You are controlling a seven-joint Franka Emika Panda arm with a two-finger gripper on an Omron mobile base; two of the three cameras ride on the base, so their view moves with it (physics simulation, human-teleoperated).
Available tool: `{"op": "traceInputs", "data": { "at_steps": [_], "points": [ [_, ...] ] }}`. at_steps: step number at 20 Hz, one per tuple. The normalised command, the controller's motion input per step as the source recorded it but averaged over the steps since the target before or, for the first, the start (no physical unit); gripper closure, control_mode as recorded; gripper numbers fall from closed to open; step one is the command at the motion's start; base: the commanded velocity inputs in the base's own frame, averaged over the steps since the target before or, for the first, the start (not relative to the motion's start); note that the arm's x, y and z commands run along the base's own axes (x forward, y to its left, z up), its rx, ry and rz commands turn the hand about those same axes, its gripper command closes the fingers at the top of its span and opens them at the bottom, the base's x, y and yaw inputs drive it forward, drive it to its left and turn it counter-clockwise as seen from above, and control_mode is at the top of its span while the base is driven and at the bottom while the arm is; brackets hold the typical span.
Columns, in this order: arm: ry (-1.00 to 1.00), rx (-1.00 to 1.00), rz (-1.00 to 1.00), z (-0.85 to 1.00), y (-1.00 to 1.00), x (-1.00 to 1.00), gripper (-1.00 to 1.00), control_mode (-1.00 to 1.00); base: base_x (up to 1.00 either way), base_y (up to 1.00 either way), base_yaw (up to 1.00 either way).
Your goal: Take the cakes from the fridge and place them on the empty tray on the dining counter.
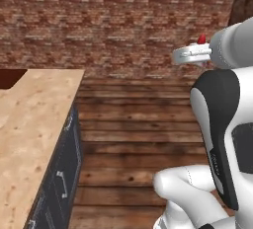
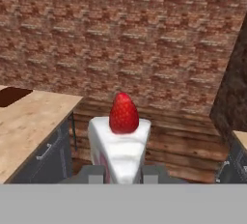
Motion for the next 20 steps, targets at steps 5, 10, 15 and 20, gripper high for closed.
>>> {"op": "traceInputs", "data": {
  "at_steps": [5, 10, 15, 20],
  "points": [
    [0.0, 0.0, 0.0, 0.0, 0.0, 0.0, 1.0, 1.0, 1.0, -0.21, 0.09],
    [0.0, 0.0, 0.0, 0.0, 0.0, 0.0, 1.0, 1.0, 1.0, -0.22, 0.1],
    [0.0, 0.0, 0.0, 0.0, 0.0, 0.0, 1.0, 1.0, 1.0, -0.22, 0.14],
    [0.0, 0.0, 0.0, 0.0, 0.0, 0.0, 1.0, 1.0, 1.0, -0.15, 0.24]
  ]
}}
